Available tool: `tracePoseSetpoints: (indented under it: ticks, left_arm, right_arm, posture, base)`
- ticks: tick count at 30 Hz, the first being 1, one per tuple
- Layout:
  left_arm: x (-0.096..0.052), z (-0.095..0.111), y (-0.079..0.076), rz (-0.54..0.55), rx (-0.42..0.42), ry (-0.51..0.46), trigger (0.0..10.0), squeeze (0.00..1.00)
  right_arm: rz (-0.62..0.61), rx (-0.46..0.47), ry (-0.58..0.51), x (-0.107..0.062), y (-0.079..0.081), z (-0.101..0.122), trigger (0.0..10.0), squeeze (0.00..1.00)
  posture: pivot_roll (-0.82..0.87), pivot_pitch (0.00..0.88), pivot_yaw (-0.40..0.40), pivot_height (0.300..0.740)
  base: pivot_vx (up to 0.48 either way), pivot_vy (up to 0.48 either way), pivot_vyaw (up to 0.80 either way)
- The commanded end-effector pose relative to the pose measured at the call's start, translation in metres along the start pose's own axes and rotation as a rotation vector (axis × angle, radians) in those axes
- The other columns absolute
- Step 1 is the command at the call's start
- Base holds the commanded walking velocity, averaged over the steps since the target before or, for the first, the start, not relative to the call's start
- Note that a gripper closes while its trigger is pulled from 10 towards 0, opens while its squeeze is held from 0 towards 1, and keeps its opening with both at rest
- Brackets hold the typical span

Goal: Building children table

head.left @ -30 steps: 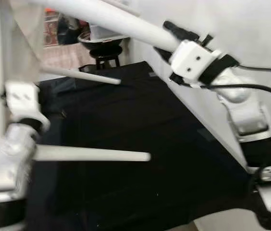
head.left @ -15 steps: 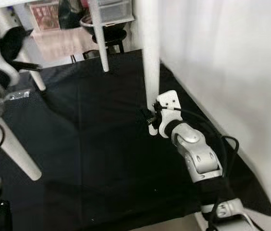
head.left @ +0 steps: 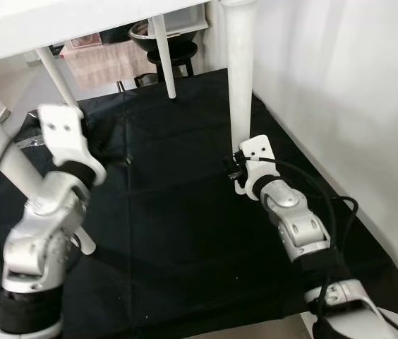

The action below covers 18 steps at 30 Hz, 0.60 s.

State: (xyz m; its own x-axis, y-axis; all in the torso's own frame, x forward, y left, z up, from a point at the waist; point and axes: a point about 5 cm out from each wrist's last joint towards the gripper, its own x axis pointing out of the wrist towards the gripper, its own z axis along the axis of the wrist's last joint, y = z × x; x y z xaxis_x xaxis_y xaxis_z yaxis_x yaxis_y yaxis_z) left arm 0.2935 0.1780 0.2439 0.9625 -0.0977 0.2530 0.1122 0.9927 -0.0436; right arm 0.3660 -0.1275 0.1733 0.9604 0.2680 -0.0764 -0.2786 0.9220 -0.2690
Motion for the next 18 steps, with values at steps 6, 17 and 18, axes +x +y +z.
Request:
tracePoseSetpoints:
  ticks: [6,17,18]
  left_arm:
    - [-0.019,-0.033,-0.025,-0.112,0.048,0.110,10.0,1.00]
    - [-0.064,-0.068,-0.035,-0.169,0.086,0.244,10.0,1.00]
    - [-0.069,-0.071,-0.034,-0.159,0.088,0.259,10.0,1.00]
  right_arm:
    - [-0.015,0.128,-0.105,-0.019,-0.013,-0.006,10.0,1.00]
    - [0.156,0.199,-0.116,-0.072,-0.019,-0.037,10.0,1.00]
    - [0.173,0.197,-0.111,-0.077,-0.017,-0.040,10.0,1.00]
  posture:
    - [-0.03,0.070,0.131,0.740]
    - [-0.07,0.080,0.142,0.740]
    - [-0.07,0.080,0.142,0.740]
  base:
    - [0.000,0.000,0.00]
    - [0.000,0.000,0.00]
    - [0.000,0.000,0.00]
